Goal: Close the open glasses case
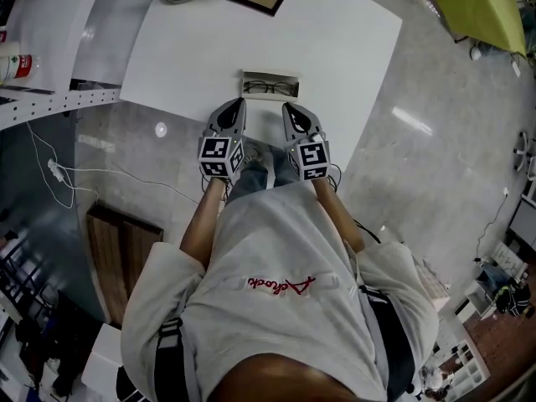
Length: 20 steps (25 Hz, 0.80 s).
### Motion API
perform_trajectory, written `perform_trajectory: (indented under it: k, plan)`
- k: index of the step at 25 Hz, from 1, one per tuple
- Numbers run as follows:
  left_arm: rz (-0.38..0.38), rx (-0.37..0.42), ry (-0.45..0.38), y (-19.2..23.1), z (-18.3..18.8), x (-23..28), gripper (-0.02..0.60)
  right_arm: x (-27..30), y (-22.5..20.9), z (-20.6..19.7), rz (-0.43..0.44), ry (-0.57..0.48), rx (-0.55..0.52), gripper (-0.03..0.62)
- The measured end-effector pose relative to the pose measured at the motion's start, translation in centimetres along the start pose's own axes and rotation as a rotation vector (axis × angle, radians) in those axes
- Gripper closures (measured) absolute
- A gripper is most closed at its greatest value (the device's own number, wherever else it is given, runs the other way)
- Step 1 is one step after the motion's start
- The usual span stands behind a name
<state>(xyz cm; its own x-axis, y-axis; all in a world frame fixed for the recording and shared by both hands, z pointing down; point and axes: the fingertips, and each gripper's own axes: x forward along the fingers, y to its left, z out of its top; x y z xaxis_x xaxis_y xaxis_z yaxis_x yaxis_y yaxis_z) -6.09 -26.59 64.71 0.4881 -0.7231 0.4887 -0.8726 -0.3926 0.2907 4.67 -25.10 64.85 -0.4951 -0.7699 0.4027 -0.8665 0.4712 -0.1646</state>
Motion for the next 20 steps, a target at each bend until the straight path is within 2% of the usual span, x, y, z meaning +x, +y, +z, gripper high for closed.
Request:
perform_trajectory:
  k: [9, 12, 15, 20]
  plan:
    - [0.007, -0.019, 0.010, -0.6, -1.1, -0.3, 0.551, 3.9, -0.9, 1.5, 0.027, 0.000, -0.051, 0.568]
    - [0.008, -0.025, 0.009, -0.9, -1.1, -0.4, 0.551, 4.8, -1.3, 1.8, 0.042, 0.012, -0.106, 0.568]
    - [0.012, -0.029, 0.006, -0.6, -1.2, -0.5, 0.551, 5.6, -1.5, 1.8, 0.046, 0.045, -0.246, 0.568]
    - [0.021, -0.038, 0.007, 0.0, -1.4, -0.6, 0.551, 6.4, -1.3, 1.8, 0.038, 0.107, -0.583, 0.568]
